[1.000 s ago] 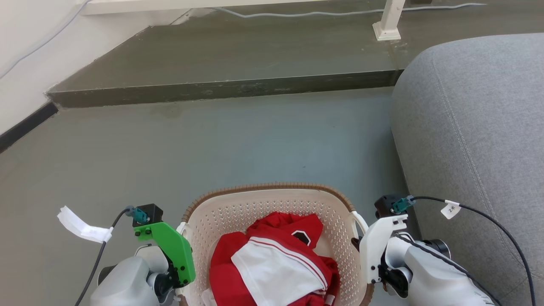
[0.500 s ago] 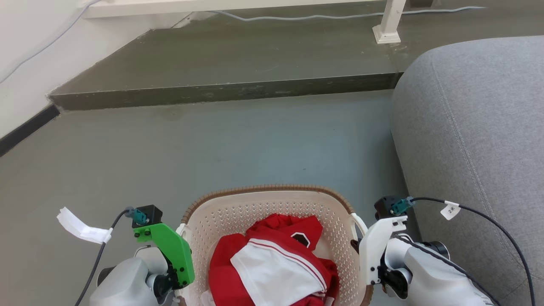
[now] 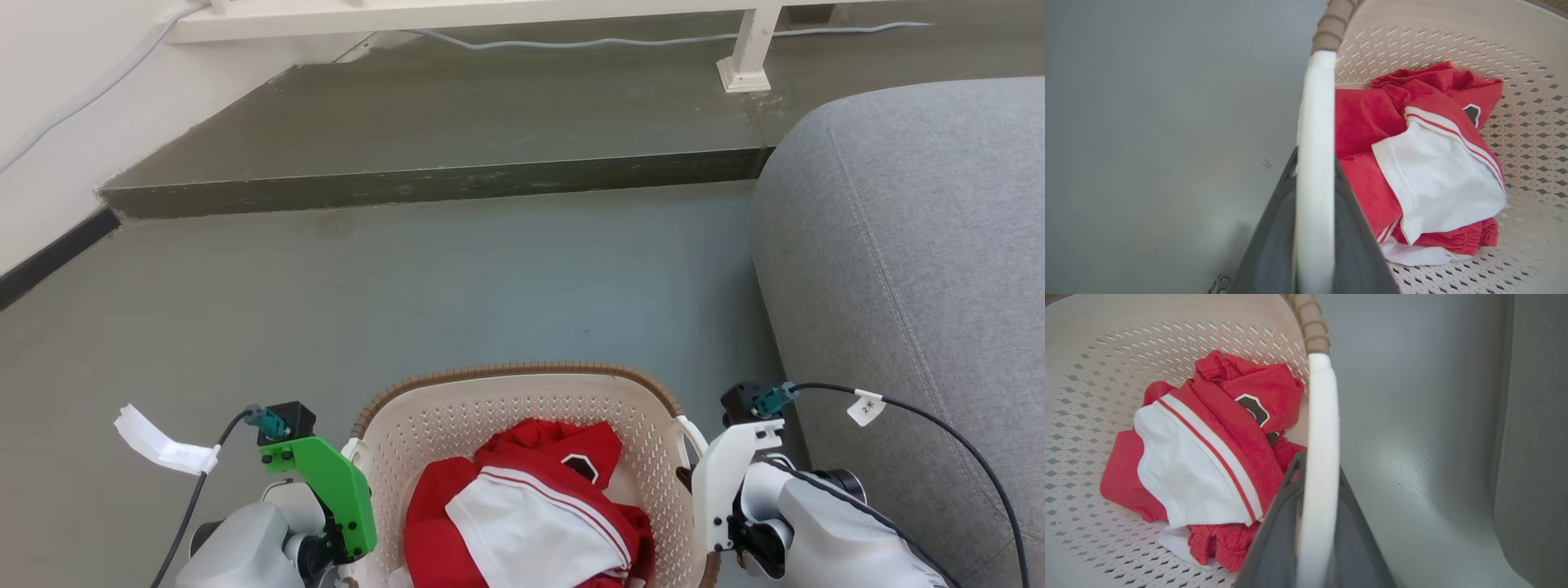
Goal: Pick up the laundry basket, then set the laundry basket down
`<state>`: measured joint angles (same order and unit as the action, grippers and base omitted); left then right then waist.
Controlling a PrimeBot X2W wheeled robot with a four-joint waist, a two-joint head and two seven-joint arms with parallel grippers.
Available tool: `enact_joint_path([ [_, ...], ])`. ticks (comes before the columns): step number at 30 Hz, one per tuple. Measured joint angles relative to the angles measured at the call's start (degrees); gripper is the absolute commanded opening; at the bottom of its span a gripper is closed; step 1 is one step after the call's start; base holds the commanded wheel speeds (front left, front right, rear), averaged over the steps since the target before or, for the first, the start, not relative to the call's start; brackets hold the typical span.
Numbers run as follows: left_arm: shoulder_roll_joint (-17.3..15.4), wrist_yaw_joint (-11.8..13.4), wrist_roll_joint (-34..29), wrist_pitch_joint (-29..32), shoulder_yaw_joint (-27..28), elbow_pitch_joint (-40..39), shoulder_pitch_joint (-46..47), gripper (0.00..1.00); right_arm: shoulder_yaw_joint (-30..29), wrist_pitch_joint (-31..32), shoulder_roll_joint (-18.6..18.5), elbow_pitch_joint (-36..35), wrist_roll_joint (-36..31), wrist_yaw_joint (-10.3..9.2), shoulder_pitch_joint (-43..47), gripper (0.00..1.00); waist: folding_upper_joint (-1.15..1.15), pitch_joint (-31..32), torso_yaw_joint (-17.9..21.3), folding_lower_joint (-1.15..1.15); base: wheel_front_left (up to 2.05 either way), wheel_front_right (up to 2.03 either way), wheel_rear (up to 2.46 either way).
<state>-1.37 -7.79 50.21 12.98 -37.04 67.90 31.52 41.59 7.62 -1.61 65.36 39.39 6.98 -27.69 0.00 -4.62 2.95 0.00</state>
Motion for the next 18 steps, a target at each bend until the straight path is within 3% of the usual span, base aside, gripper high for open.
enact_joint_path([
  [18, -1.78, 0.01, 2.45, 0.89, -0.23, -4.02, -0.75, 0.00, 0.45, -0.90, 0.13, 0.86, 0.51, 0.05, -1.29, 0.00, 0.00, -0.82, 0.17, 0.00, 0.00, 0.00, 0.00],
])
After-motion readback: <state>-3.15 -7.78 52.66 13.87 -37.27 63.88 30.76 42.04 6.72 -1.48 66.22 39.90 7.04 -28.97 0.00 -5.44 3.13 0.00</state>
